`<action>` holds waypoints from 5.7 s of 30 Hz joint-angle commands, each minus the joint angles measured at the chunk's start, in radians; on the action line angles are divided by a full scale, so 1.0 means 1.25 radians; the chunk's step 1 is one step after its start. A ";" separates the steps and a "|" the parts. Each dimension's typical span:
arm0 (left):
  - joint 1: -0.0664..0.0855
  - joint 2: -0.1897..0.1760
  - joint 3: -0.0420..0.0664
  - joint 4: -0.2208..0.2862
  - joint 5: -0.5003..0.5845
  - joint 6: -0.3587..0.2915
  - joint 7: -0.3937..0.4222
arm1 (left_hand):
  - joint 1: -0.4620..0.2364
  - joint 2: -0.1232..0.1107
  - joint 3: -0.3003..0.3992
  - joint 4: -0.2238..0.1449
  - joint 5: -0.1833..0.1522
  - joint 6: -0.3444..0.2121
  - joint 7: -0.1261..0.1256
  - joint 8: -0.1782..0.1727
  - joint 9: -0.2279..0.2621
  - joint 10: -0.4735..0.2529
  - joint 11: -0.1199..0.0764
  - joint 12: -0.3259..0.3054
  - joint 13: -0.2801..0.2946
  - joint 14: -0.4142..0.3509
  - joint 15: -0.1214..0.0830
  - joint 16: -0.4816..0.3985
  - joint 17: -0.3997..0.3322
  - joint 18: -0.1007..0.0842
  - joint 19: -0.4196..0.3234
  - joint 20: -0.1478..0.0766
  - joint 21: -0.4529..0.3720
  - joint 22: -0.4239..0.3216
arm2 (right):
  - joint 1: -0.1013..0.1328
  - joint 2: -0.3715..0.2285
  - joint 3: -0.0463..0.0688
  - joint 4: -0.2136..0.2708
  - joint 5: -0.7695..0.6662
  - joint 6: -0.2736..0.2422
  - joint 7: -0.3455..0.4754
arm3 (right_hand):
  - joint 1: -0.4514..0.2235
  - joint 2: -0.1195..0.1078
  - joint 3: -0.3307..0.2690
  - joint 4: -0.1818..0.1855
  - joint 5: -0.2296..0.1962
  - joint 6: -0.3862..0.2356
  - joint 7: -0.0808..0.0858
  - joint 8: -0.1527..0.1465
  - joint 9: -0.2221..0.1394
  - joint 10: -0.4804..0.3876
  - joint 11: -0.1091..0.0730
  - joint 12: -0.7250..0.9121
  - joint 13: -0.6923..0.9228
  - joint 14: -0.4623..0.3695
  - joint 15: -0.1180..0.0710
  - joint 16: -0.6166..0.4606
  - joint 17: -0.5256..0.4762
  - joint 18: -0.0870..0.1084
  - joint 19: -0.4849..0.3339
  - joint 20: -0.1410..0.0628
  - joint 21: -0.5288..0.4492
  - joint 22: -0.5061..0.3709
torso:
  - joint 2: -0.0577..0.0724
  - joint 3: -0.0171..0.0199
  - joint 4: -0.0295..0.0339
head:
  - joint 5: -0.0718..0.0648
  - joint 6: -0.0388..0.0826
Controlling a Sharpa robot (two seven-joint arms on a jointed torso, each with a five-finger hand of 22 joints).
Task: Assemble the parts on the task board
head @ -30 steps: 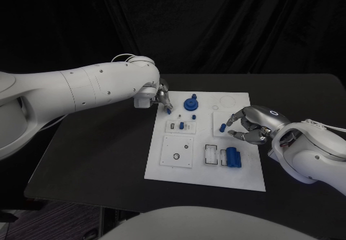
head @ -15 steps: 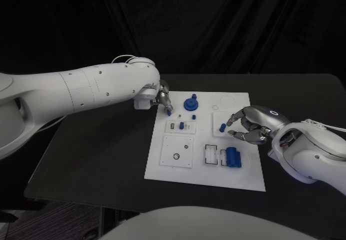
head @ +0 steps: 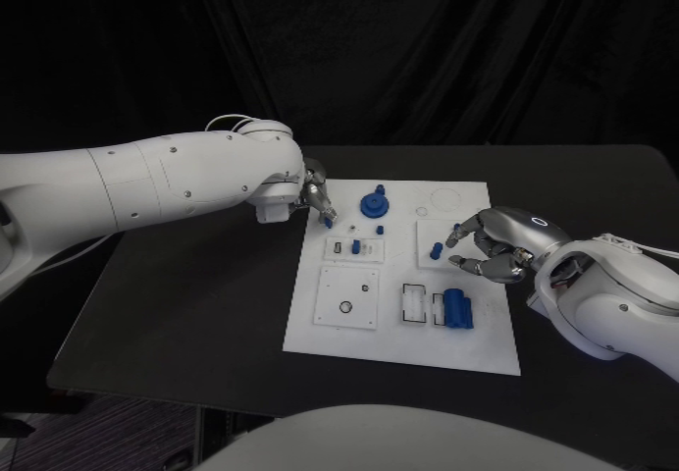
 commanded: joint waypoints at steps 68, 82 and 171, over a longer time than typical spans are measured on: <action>-0.041 -0.081 0.000 0.131 0.064 -0.104 0.055 | -0.066 -0.010 0.093 -0.058 -0.065 0.000 -0.001 -0.006 0.006 0.086 -0.004 0.002 0.209 0.086 -0.005 0.002 0.211 -0.003 -0.014 -0.001 -0.033 0.140 | -0.002 0.002 0.000 -0.004 0.018 0.002 -0.011 | -0.004 0.003 0.004 0.000 0.005 0.005 0.000 -0.002 -0.002 0.083 0.000 0.002 0.211 0.080 0.002 -0.004 0.203 0.009 -0.004 0.000 -0.006 0.123 | 0.002 -0.0001 0.0001 | 0.001 0.000; -0.054 -0.083 0.000 0.138 0.064 -0.115 0.065 | -0.067 -0.008 0.095 -0.059 -0.066 -0.001 -0.001 -0.005 0.007 0.086 -0.004 0.002 0.209 0.086 -0.004 0.002 0.211 -0.002 -0.017 0.000 -0.039 0.139 | -0.003 0.003 0.000 -0.006 0.033 0.006 -0.010 | -0.004 0.002 0.005 -0.001 0.006 0.006 0.000 -0.003 -0.003 0.083 0.000 0.002 0.211 0.080 0.002 -0.004 0.203 0.009 -0.005 0.000 -0.008 0.123 | 0.000 -0.0008 -0.0005 | 0.003 0.000; -0.073 -0.091 0.000 0.138 0.024 -0.078 0.049 | -0.165 0.013 -0.141 0.087 -0.338 -0.028 0.027 -0.032 -0.043 0.086 0.022 0.002 0.209 0.086 0.017 0.002 0.211 0.014 -0.036 0.020 -0.162 0.114 | -0.004 0.005 0.000 -0.008 0.076 0.036 -0.014 | -0.010 0.005 0.009 0.000 0.006 0.014 -0.001 -0.001 -0.005 0.083 -0.001 0.002 0.211 0.080 0.001 -0.005 0.202 0.010 -0.006 -0.001 -0.012 0.122 | 0.002 -0.0001 -0.0006 | 0.006 0.000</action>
